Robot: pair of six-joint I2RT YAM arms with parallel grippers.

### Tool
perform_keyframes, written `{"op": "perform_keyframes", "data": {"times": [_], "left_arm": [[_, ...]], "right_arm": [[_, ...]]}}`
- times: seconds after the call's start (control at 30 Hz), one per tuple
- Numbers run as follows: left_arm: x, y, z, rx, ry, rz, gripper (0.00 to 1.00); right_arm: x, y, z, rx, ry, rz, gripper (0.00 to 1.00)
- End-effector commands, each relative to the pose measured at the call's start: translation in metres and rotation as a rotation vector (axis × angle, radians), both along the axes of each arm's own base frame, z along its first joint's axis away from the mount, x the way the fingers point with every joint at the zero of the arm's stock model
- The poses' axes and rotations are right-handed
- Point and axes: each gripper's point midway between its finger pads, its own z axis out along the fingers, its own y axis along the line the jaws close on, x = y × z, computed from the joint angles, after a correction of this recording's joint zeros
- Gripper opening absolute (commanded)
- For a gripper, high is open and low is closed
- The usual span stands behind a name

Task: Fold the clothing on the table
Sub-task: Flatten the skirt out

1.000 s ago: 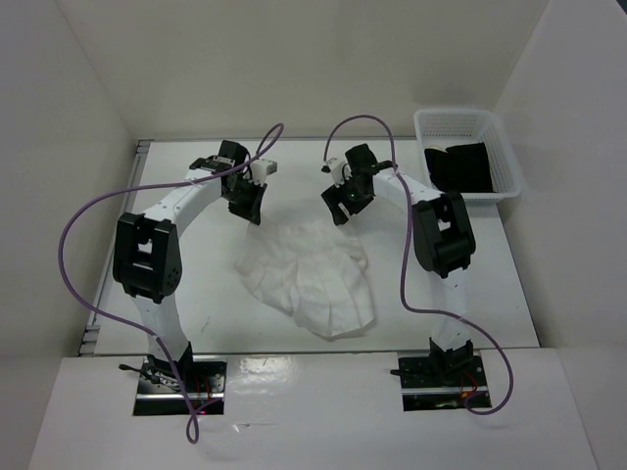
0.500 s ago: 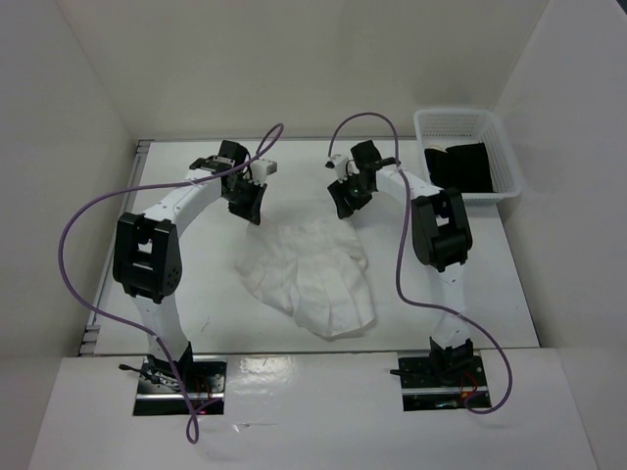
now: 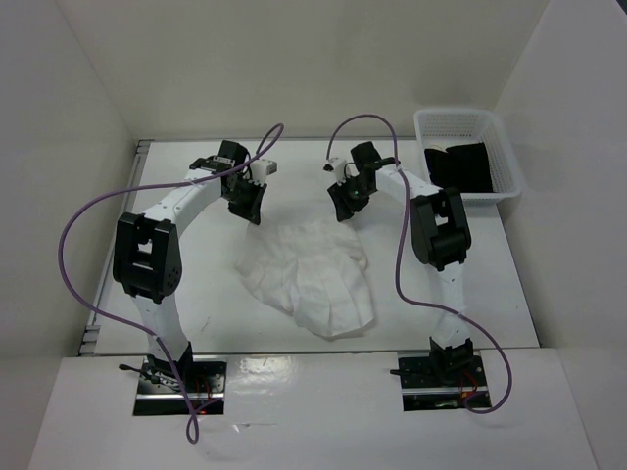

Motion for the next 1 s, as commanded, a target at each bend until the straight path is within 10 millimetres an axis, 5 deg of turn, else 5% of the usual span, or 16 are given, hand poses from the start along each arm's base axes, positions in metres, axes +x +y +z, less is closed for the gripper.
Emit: {"op": "perform_keyframes", "data": {"times": [0.0,0.1,0.23,0.37,0.5,0.53,0.6,0.63,0.73,0.97], "left_arm": [[0.005,0.001,0.010,-0.007,-0.027,-0.021,0.04],[0.005,0.001,0.010,-0.007,-0.027,-0.021,0.04],[0.001,0.000,-0.003,-0.011,-0.004,-0.025,0.04],[0.000,0.000,-0.009,-0.010,0.009,-0.016,0.02],[0.020,0.008,0.027,0.032,-0.106,0.017,0.01],[0.025,0.010,0.040,0.037,-0.145,0.025,0.01],[0.036,0.016,0.087,0.051,-0.274,0.057,0.00],[0.036,0.019,0.114,0.047,-0.339,0.069,0.00],[0.030,0.030,0.162,0.048,-0.474,0.127,0.00],[-0.008,0.050,0.227,0.035,-0.665,0.183,0.00]], "right_arm": [[-0.020,0.007,-0.008,-0.002,0.069,0.064,0.51],[-0.032,0.014,-0.012,-0.010,0.095,0.104,0.35],[-0.046,0.020,-0.021,-0.017,0.130,0.136,0.02],[-0.052,0.022,-0.016,-0.014,0.133,0.134,0.00],[-0.029,0.019,0.045,-0.024,-0.023,0.082,0.00],[-0.020,0.018,0.089,-0.011,-0.127,0.068,0.00],[-0.017,0.016,0.136,0.015,-0.221,0.029,0.00],[-0.017,0.010,0.181,0.030,-0.323,0.009,0.00],[-0.030,-0.001,0.244,0.065,-0.449,-0.039,0.00],[-0.069,-0.021,0.318,0.116,-0.593,-0.102,0.00]]}}
